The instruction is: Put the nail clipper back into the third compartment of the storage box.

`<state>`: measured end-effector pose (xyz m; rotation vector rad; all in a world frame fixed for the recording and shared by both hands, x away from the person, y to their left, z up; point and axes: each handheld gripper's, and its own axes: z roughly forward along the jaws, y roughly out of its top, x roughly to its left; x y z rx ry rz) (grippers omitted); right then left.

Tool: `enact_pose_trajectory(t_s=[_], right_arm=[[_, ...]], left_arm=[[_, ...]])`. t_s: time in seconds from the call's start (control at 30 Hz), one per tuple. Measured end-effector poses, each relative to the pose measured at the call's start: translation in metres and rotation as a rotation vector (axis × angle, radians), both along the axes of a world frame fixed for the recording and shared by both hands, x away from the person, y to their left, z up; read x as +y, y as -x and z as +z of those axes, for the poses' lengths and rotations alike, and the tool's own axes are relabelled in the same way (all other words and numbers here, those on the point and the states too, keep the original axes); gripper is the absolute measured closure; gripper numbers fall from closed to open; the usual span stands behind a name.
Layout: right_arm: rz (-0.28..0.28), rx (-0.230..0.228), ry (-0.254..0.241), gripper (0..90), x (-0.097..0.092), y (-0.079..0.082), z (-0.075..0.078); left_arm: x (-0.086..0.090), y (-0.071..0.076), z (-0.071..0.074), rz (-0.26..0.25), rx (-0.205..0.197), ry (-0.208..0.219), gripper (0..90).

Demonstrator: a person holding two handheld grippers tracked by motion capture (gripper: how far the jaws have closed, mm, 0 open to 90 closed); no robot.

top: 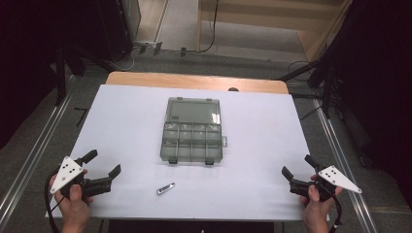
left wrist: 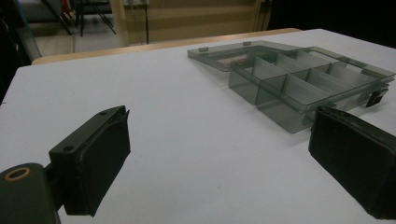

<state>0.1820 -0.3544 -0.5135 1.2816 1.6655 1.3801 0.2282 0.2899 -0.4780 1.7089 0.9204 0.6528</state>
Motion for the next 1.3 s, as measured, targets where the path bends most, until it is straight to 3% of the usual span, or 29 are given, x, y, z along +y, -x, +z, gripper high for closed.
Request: enact_pose_trajectory(t_s=[0.4, 0.97, 1.1, 1.3], right_arm=[[0.007, 0.002, 0.006, 0.0, 0.001, -0.001, -0.001], [0.008, 0.003, 0.019, 1.0, 0.003, -0.001, -0.001], [0.010, 0.004, 0.020, 1.2, 0.003, -0.001, -0.001], [0.009, 0.008, 0.019, 1.5, 0.003, -0.001, -0.001]], left_arm=[[-0.023, 0.007, 0.006, -0.079, 0.013, -0.038, 5.5], [-0.044, 0.008, 0.002, -0.180, 0.076, -0.077, 5.6], [-0.049, 0.009, 0.002, -0.178, 0.076, -0.101, 12.0], [-0.055, 0.011, 0.000, -0.208, 0.085, -0.123, 12.7]])
